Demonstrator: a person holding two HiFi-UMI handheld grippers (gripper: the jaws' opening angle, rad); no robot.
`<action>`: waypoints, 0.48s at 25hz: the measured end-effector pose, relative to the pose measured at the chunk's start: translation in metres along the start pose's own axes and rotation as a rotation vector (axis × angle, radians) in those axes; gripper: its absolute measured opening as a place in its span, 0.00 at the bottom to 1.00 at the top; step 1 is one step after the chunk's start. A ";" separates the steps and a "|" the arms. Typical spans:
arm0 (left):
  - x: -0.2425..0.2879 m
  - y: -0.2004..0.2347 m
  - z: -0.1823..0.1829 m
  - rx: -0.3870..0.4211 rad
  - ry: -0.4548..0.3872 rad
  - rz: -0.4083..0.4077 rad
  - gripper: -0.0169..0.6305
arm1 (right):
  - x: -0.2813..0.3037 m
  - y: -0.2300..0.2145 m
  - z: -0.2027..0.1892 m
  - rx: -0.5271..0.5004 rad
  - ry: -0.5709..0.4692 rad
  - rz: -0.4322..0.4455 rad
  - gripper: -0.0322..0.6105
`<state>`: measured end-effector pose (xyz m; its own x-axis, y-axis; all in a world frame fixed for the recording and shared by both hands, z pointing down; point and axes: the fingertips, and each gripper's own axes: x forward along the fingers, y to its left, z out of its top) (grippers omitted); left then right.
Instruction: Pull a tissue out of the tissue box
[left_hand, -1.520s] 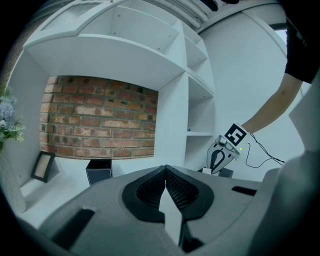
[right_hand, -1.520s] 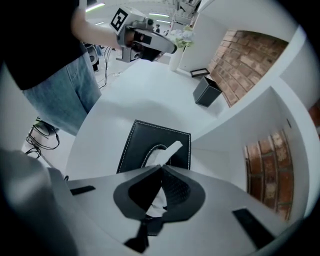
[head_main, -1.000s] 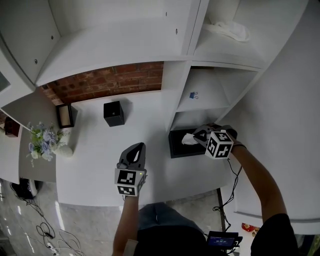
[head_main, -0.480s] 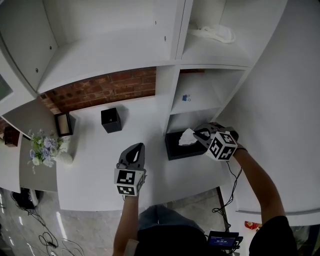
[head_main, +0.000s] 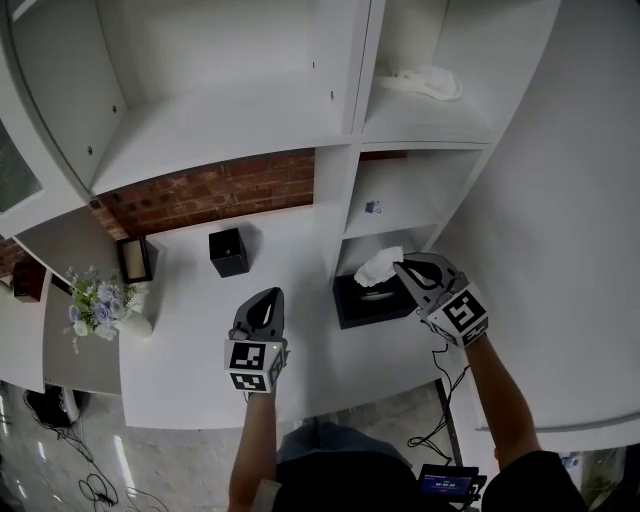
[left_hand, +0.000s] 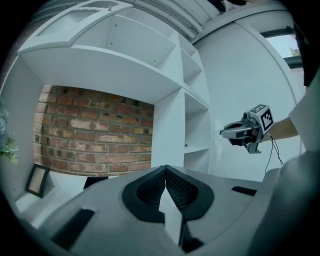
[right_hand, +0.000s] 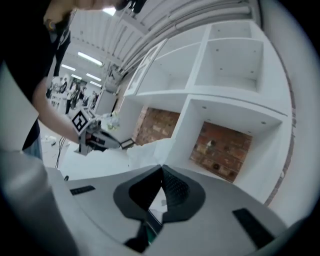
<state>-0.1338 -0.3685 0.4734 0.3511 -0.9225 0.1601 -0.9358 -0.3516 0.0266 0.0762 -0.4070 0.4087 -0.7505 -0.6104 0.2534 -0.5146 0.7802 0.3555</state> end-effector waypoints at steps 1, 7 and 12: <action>-0.002 0.003 0.001 -0.003 -0.003 0.009 0.04 | -0.003 -0.001 0.008 0.048 -0.053 -0.022 0.05; -0.012 0.016 0.014 0.002 -0.034 0.058 0.04 | -0.017 -0.008 0.032 0.325 -0.302 -0.151 0.05; -0.020 0.024 0.023 0.010 -0.057 0.091 0.04 | -0.023 -0.006 0.033 0.455 -0.374 -0.272 0.05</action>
<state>-0.1622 -0.3618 0.4478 0.2658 -0.9583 0.1053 -0.9637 -0.2669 0.0041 0.0823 -0.3930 0.3711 -0.6201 -0.7697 -0.1518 -0.7694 0.6345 -0.0744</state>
